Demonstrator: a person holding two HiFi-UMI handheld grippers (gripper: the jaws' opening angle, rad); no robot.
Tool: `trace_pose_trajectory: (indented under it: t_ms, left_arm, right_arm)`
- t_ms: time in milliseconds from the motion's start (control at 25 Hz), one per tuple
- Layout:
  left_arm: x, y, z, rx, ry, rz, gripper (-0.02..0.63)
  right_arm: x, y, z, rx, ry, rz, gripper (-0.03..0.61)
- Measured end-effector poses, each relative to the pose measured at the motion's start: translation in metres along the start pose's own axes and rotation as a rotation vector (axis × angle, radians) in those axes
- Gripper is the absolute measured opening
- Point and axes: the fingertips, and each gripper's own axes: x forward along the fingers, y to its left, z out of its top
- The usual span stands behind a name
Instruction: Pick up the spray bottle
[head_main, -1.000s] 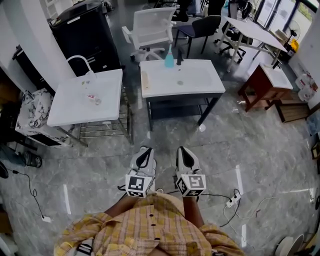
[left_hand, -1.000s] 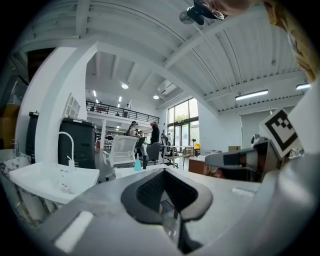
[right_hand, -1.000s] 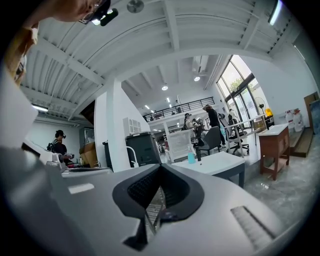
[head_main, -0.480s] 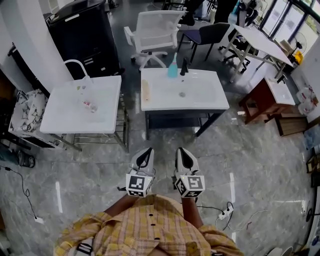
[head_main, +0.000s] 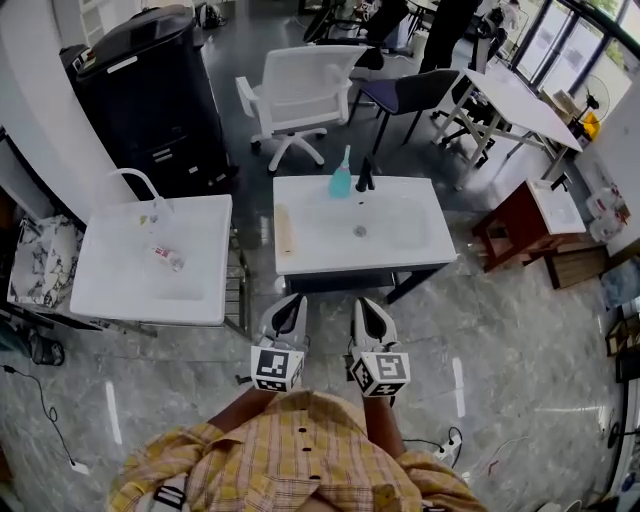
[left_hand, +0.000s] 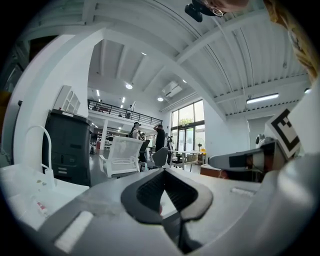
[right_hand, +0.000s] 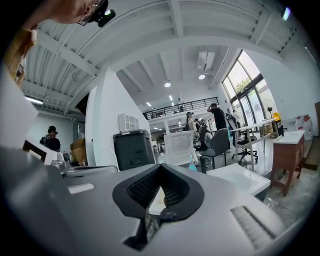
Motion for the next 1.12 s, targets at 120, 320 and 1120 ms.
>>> trace_pose_trajectory:
  t_ms: [120,320,1120]
  left_arm:
    - [0.028,0.018,0.006,0.001,-0.003,-0.011,-0.002]
    - [0.066,0.044,0.009,0.003,0.005,-0.029,0.0]
    - [0.137,0.087,-0.007,-0.005,0.041,-0.046,-0.002]
  right_arm:
    - [0.032,-0.006,0.007,-0.006,-0.002,-0.005,0.002]
    - [0.075,-0.018,0.012,-0.004,0.004,-0.027,0.002]
    - [0.163,-0.051,0.009,-0.002,0.032,-0.064,0.002]
